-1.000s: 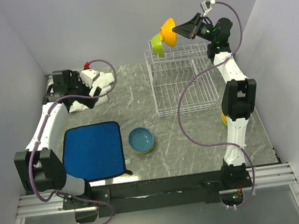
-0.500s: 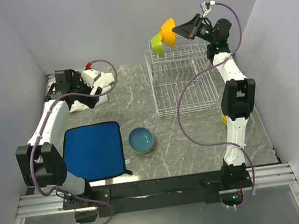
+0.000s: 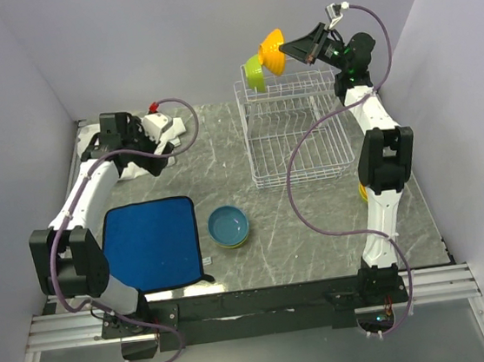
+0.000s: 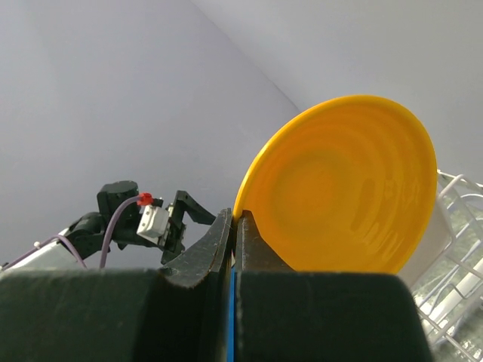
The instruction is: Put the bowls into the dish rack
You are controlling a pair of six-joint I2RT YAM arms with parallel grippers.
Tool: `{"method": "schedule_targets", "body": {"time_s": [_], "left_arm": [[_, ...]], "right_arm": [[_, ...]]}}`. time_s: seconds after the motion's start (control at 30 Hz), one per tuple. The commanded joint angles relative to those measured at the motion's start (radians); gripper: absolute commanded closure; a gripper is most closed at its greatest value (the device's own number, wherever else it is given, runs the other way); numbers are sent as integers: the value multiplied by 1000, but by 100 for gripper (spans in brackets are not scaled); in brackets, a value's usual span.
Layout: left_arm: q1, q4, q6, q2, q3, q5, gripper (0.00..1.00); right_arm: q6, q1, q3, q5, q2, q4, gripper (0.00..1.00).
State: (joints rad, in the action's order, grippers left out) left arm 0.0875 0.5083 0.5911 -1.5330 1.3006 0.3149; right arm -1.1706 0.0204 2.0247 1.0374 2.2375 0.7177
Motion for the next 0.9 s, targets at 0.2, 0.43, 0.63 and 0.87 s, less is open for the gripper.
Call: {"method": "schedule_targets", "body": {"time_s": [0.2,0.43,0.63,0.87], "left_arm": [[34,-37,0,-33,55,-11,3],[41,-39,-13,-45,69,-28,3],[43,-39,-16,-52,80,-30,3],[44,-50,-17,-44,65,-39,3]], "right_arm": [[-18,18,9,0,-30,155,100],[29,24,-9,-63,-32,91,100],[49,16,0,-91,-24,37,100],[48,-2,-40,-100,-19,-8,100]]}}
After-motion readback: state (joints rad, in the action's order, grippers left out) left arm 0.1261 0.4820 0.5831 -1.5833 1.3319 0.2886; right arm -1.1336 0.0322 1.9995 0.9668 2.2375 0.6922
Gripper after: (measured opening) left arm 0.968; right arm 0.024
